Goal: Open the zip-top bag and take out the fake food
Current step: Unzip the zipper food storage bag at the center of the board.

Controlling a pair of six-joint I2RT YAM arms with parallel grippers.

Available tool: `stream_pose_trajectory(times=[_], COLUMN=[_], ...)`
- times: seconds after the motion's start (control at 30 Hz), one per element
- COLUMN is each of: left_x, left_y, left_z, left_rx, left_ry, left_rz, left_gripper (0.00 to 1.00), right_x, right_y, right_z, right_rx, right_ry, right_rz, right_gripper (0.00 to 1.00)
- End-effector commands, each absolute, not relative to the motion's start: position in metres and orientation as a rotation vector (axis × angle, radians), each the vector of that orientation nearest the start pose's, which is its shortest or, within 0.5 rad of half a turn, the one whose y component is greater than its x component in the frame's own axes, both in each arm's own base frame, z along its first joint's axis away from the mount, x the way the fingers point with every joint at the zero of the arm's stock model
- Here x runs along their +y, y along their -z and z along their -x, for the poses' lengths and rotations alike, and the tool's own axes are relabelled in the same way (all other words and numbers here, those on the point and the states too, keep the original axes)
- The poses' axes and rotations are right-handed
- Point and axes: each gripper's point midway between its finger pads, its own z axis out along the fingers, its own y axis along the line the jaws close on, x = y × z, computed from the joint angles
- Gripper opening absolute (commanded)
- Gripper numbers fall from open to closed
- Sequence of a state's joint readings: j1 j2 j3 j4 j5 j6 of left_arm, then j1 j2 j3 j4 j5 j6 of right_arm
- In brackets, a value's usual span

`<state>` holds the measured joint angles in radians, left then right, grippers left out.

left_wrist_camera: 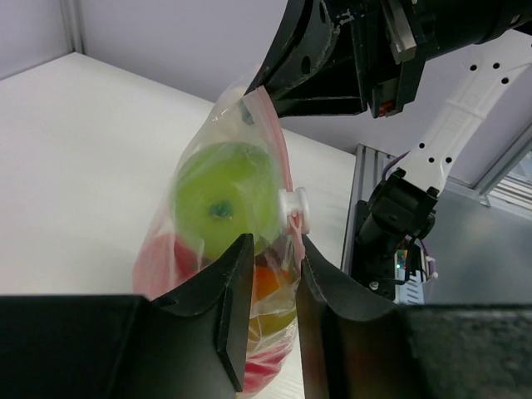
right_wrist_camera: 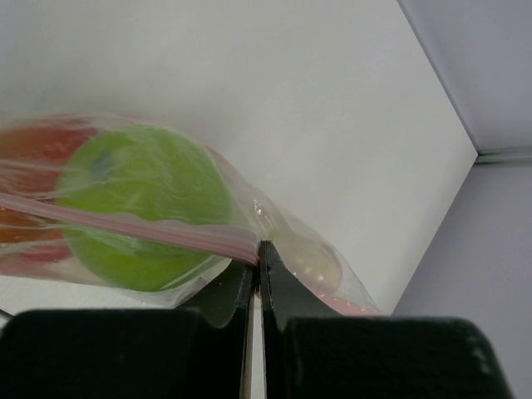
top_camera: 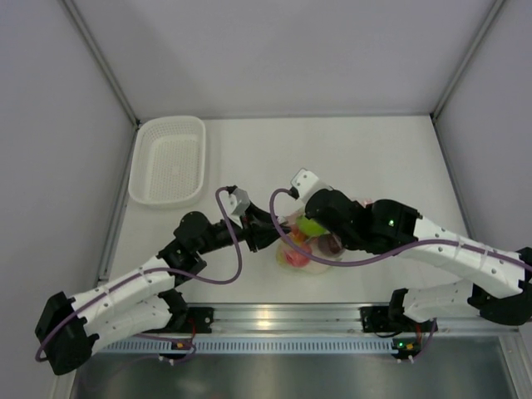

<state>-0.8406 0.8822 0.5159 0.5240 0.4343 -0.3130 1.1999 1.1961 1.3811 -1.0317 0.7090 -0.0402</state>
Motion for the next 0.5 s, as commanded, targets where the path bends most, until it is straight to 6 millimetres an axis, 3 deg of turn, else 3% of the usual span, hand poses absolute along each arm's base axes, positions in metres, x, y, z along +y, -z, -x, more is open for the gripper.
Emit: stream_pose_trajectory(times=[0.0,0.27,0.3,0.37,0.4,0.43,0.47], left_x=[-0.31,-0.31,-0.31,-0.312,-0.313,-0.314,-0.315], left_y=[-0.312,-0.314,-0.315,-0.314,-0.314,-0.313,-0.312], left_z=[-0.151,-0.153,-0.153,-0.154,-0.154,-0.154,-0.153], left_rx=[1.22,1.229,1.227,1.235,1.233,1.235,1.237], left_ry=[1.271,1.273,1.275,1.277,1.281,1.283,1.29], left_rz=[-0.782,-0.765,-0.767,-0.767,-0.774,-0.781,-0.791], left_gripper=[0.3,0.18,0.06,0.0,0.0,0.0,0.0], right_x=[0.203,0.204,0.204,0.206,0.208,0.208,0.21], right_y=[-0.3,-0.295,-0.294,-0.291,-0.293,-0.297,-0.299], right_z=[-0.207,-0.206,-0.206,-0.203,-0.204,-0.202,-0.201], right_rx=[1.898,1.908,1.911,1.913,1.903,1.887,1.876], right_ry=[0.148,0.12,0.12,0.099,0.081,0.053,0.025], right_rz=[0.899,0.908,0.916,0.938,0.932,0.937,0.945], right_gripper=[0.0,0.0,0.0,0.0,0.09,0.27,0.3])
